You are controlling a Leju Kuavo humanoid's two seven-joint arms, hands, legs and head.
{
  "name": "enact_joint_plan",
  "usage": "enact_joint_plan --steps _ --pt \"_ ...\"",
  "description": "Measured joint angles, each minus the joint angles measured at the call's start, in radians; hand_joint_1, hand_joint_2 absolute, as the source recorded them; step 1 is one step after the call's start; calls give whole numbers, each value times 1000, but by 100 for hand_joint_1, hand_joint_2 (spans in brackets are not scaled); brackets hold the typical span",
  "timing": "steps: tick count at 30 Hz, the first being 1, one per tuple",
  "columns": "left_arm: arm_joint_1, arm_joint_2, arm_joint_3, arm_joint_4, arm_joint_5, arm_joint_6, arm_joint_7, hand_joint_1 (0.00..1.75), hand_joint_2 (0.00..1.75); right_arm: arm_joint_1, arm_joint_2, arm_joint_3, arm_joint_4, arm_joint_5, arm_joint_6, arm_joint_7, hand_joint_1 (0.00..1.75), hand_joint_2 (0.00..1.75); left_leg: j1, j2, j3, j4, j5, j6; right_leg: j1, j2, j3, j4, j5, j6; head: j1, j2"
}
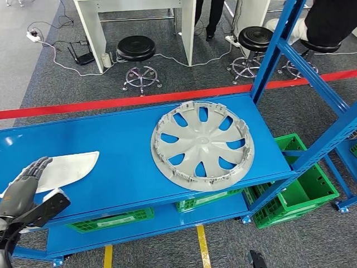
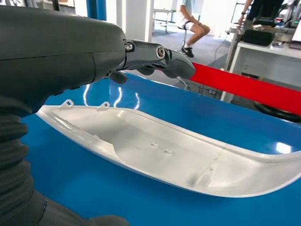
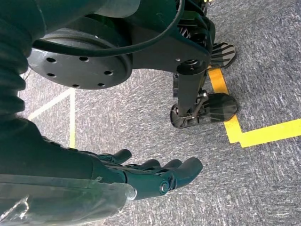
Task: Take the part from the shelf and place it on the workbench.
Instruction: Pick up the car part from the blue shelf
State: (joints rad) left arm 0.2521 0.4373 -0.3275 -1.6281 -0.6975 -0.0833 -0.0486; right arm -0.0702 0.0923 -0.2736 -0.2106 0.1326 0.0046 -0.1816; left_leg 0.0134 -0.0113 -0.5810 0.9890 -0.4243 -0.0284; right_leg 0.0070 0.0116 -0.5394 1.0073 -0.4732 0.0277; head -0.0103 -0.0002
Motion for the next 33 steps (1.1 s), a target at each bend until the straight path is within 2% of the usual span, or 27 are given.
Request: enact_joint_plan --steps 14,21,27,33 --pt "-5 35 -20 24 9 -34 30 0 175 -3 0 -1 0 15 2 11 0 175 0 0 0 0 0 0 0 0 0 0 0 0 0 0" --pt "-6 54 -21 34 -33 -27 122 0 175 -6 0 -7 0 25 3 17 0 175 0 0 0 0 0 0 0 0 0 0 0 0 0 0" --pt "-11 50 -21 44 -113 1 186 0 175 -6 0 -10 0 27 3 20 0 175 0 0 0 0 0 0 0 0 0 0 0 0 0 0" --pt "-48 13 -18 83 -262 19 248 0 175 -8 1 -18 0 42 3 20 0 175 0 0 0 0 0 0 0 0 0 0 0 0 0 0"
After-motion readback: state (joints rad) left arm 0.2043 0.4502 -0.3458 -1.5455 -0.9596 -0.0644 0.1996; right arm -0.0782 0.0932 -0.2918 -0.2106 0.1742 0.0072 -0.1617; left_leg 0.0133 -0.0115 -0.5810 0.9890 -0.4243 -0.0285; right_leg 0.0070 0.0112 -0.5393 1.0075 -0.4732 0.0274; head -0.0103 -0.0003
